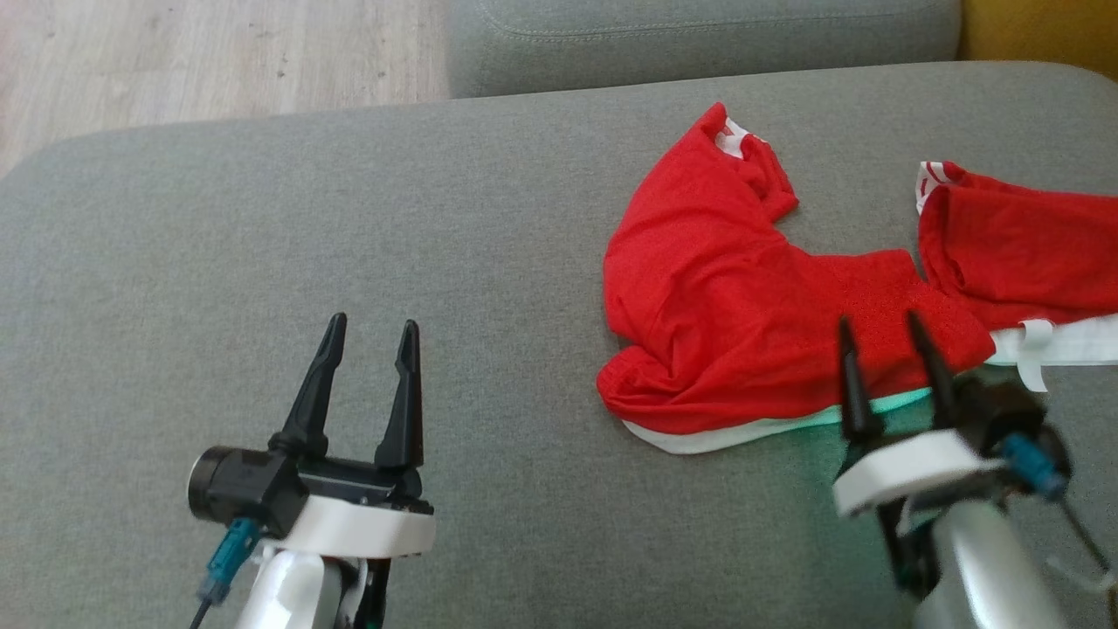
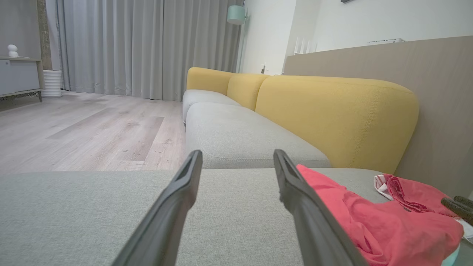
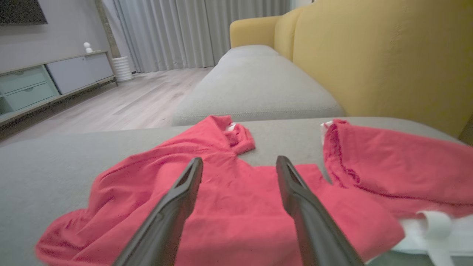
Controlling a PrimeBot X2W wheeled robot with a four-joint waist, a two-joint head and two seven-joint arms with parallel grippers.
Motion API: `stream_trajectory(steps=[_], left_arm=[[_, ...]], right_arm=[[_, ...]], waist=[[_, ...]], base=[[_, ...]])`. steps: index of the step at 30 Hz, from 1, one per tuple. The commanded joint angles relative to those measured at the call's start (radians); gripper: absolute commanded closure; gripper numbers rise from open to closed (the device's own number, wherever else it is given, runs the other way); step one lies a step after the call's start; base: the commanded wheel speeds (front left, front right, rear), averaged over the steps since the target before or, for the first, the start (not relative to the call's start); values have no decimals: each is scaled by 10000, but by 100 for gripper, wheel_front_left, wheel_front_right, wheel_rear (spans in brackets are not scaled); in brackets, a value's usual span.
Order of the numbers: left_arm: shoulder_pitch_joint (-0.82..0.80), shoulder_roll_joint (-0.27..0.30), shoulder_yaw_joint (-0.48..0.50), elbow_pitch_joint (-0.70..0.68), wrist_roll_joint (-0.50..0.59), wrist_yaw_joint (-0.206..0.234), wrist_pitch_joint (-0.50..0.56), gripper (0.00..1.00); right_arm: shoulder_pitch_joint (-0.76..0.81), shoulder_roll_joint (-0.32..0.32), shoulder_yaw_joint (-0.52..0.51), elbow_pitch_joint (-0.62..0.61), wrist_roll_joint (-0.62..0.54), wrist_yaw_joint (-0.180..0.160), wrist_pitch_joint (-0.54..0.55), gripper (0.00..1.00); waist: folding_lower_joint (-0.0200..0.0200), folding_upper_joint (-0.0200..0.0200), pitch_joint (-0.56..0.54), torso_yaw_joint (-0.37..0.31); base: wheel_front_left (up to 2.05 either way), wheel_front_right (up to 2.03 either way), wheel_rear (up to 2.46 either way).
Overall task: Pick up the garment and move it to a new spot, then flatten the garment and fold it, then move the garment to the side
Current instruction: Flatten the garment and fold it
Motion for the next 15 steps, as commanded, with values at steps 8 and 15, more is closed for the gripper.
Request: stream_trajectory(steps=[8,15], left_arm=[[-194,5,177,-322,-107,57,-47,0],[-242,5,100,-269,-172,65,-47,0]], right_arm=[[277,-38,1174,-847,401,67,-132,0],[-190,-38,2195,-768,235,67,118,0]], waist=[[0,0,36,88],[0,0,123,521]], base=[[0,0,0],[0,0,0]])
